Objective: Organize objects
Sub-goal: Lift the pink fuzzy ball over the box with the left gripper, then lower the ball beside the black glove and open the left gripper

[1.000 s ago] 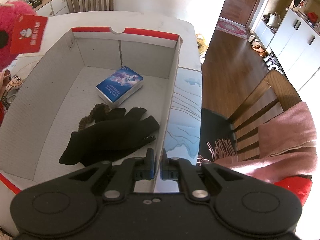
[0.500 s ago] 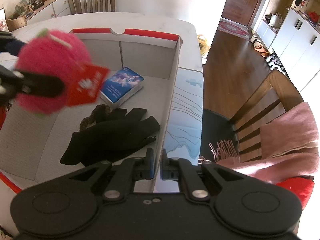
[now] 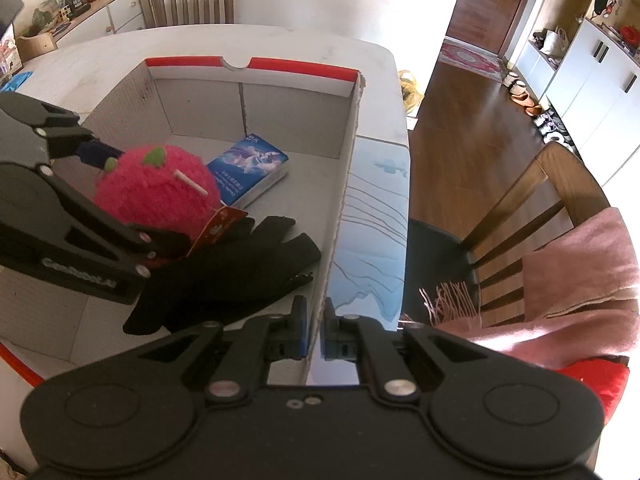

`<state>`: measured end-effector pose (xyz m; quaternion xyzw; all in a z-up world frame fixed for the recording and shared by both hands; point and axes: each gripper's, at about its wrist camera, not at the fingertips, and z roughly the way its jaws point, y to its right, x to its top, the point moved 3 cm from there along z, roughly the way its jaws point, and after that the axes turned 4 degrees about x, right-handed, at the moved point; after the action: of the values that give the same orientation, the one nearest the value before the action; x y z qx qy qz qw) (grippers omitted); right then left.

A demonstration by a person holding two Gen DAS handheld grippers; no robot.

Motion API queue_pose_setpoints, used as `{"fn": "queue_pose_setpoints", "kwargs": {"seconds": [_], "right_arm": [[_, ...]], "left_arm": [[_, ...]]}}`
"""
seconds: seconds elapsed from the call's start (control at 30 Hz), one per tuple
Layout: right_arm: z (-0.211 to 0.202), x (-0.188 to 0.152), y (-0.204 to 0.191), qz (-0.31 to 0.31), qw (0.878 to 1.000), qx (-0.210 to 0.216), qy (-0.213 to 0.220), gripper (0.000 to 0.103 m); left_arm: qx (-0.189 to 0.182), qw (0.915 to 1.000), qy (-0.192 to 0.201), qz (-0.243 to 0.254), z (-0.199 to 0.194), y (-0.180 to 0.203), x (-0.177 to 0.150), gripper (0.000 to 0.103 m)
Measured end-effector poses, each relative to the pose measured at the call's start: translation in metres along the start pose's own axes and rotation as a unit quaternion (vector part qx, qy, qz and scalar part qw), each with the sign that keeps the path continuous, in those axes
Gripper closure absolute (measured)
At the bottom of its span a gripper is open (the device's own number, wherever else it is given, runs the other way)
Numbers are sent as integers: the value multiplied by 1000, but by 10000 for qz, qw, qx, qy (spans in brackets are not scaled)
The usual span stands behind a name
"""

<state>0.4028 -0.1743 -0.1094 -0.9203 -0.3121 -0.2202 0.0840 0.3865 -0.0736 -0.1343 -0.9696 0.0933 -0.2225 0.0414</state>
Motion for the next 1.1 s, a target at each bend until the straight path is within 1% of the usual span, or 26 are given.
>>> {"fn": "queue_pose_setpoints", "kwargs": {"seconds": [0.27, 0.57, 0.67, 0.73, 0.77, 0.93, 1.1], "right_arm": [[1, 1, 0, 11, 10000, 14, 8, 98], [1, 1, 0, 10, 10000, 16, 7, 98], [2, 1, 0, 10, 10000, 14, 8, 98], [1, 1, 0, 9, 10000, 14, 9, 98], [1, 1, 0, 10, 10000, 14, 10, 98], [1, 1, 0, 6, 10000, 15, 8, 98], [2, 1, 0, -8, 10000, 10, 10, 98]], "left_arm": [[-22, 9998, 22, 173, 4, 5, 0, 19], [-95, 9996, 114, 246, -1, 5, -4, 16], [-142, 9995, 175, 204, -6, 3, -7, 14], [-170, 9995, 209, 143, -10, 1, -8, 6], [-171, 9995, 246, 110, -12, 1, -8, 5], [-206, 9989, 419, -12, -27, -3, -12, 5], [-268, 9973, 669, -159, -49, -8, -16, 5]]}}
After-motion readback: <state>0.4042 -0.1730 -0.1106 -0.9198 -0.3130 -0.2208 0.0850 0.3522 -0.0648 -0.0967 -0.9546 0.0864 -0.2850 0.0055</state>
